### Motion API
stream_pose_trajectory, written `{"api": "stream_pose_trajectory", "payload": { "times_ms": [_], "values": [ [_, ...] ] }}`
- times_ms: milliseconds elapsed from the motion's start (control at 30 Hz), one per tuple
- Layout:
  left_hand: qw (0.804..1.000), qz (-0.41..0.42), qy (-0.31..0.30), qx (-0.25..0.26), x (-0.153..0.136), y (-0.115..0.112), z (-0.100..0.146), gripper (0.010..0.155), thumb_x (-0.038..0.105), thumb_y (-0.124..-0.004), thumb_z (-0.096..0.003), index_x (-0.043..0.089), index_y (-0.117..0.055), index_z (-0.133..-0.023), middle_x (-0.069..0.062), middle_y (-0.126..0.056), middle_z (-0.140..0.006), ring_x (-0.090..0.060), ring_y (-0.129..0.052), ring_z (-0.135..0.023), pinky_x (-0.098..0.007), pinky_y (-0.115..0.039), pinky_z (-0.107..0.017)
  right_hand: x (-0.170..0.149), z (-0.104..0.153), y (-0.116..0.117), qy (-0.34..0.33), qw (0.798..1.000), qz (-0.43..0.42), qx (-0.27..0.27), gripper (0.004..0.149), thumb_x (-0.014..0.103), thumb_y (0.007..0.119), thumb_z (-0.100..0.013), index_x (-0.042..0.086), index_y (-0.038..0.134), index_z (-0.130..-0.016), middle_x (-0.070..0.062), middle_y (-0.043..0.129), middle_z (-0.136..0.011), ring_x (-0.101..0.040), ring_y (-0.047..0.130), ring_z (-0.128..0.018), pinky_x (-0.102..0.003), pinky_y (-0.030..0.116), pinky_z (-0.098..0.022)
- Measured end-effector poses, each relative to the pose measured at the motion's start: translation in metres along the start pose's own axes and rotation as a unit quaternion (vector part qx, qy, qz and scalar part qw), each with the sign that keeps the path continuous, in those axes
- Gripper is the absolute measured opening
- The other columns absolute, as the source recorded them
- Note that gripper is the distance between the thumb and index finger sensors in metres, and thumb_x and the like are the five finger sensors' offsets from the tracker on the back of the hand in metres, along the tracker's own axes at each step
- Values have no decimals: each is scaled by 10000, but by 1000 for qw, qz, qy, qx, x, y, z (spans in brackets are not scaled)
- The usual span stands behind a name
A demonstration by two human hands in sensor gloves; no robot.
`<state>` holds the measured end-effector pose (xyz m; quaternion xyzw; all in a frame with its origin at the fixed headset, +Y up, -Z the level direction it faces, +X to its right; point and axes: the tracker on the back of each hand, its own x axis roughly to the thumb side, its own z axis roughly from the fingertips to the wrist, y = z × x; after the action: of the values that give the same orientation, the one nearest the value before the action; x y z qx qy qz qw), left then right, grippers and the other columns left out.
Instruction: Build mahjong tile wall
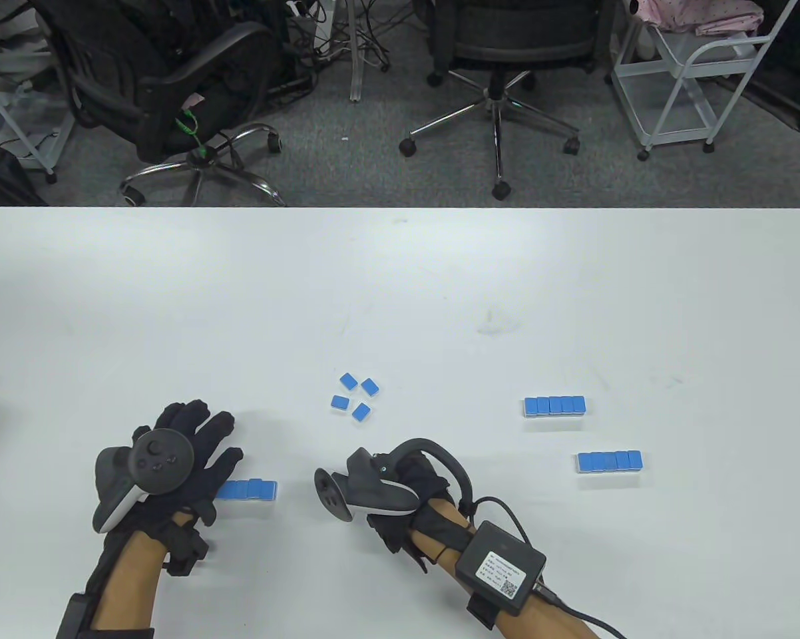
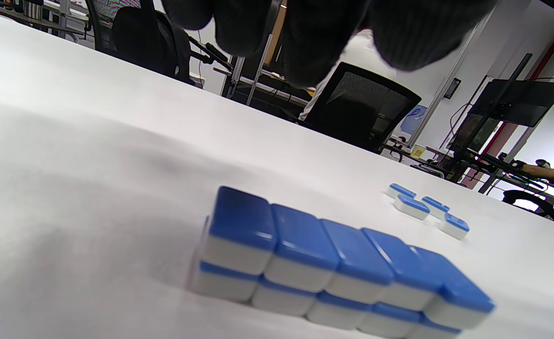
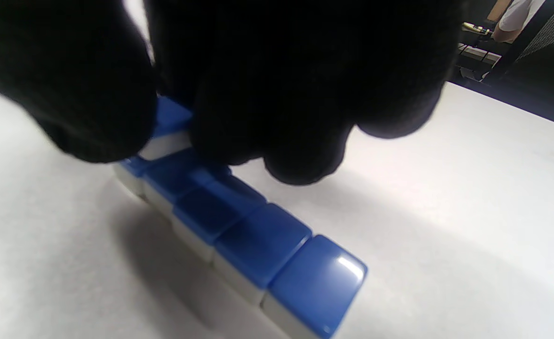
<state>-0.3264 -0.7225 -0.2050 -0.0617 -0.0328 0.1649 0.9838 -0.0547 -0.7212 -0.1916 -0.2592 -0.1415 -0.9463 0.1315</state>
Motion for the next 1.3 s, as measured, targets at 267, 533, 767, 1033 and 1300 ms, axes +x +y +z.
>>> {"api": "stream_pose_trajectory", "payload": {
  "times_ms": [267,533,767,1033,1300],
  "values": [
    [1000,0,0,0,0,0,0,635,587,-664,-494,346,-608,-1079,-34,-391,-1206,-356,-301,-1128,-713,-242,-754,2,1,0,-1,1000,7,-3,589,469,932,-281,203,809,-792,-6,993,-666,-255,1030,-585,-513,831,-519],
    [1000,0,0,-2,0,0,0,638,586,-664,-495,342,-609,-1081,-35,-389,-1206,-358,-299,-1127,-715,-241,-753,-2,5,-7,3,1000,4,-3,652,520,904,-267,225,773,-833,3,975,-707,-252,1016,-621,-513,820,-543],
    [1000,-1,0,-3,0,0,-1,635,586,-664,-495,344,-609,-1079,-34,-390,-1206,-358,-298,-1128,-715,-241,-753,-35,3,-37,65,995,-58,-44,595,526,815,-331,226,769,-843,-13,968,-719,-274,999,-633,-526,799,-549],
    [1000,-1,2,-5,1,-1,-1,636,586,-664,-494,343,-610,-1080,-35,-390,-1205,-358,-299,-1127,-714,-241,-753,-36,-42,-39,154,987,-24,-35,601,515,807,-339,245,741,-872,-14,944,-780,-278,986,-664,-521,799,-554],
    [1000,1,1,-4,1,0,-2,635,587,-664,-494,344,-609,-1079,-34,-388,-1206,-357,-299,-1127,-715,-241,-753,-19,-87,-20,205,978,16,-22,623,527,802,-340,277,703,-902,6,932,-807,-261,985,-665,-498,806,-541]
  ]
}}
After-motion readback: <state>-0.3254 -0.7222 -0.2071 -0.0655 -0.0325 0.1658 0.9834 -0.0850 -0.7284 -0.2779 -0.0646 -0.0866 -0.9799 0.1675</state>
